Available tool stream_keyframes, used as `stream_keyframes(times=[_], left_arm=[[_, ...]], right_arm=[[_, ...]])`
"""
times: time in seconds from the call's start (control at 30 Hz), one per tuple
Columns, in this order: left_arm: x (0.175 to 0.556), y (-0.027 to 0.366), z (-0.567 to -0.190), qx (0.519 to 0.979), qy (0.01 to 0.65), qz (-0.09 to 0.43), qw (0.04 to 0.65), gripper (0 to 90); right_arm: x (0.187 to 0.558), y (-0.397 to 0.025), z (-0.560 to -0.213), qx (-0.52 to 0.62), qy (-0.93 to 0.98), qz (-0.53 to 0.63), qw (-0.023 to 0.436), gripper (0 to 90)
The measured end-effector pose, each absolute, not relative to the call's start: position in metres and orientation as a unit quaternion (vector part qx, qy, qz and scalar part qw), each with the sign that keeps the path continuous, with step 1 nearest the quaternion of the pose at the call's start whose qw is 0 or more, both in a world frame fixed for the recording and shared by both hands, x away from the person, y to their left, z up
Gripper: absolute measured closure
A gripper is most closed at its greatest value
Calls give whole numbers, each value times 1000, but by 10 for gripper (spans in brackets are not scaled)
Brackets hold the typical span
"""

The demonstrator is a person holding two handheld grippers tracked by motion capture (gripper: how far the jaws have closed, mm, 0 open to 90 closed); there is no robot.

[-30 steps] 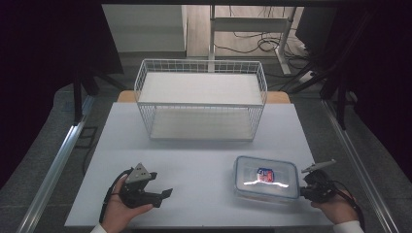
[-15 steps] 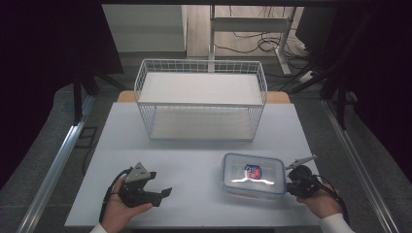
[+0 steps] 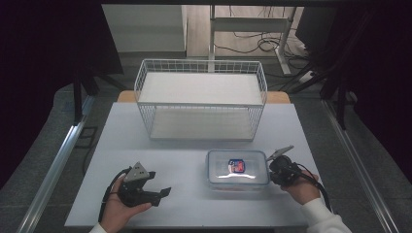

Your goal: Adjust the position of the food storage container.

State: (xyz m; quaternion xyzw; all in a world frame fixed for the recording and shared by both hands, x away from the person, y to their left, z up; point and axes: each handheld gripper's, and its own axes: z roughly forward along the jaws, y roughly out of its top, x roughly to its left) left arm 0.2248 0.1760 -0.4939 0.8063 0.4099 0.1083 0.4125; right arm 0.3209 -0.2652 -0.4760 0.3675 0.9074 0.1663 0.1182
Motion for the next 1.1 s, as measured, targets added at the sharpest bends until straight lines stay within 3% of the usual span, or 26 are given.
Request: stream_keyframes(times=[0.73, 1.1], left_arm=[[228, 181, -494, 802, 418, 111, 412, 193], [229, 185, -495, 799, 423, 116, 410, 193]], right_arm=[[332, -179, -480, 280, 932, 187, 135, 889], [331, -173, -481, 270, 932, 200, 134, 889]])
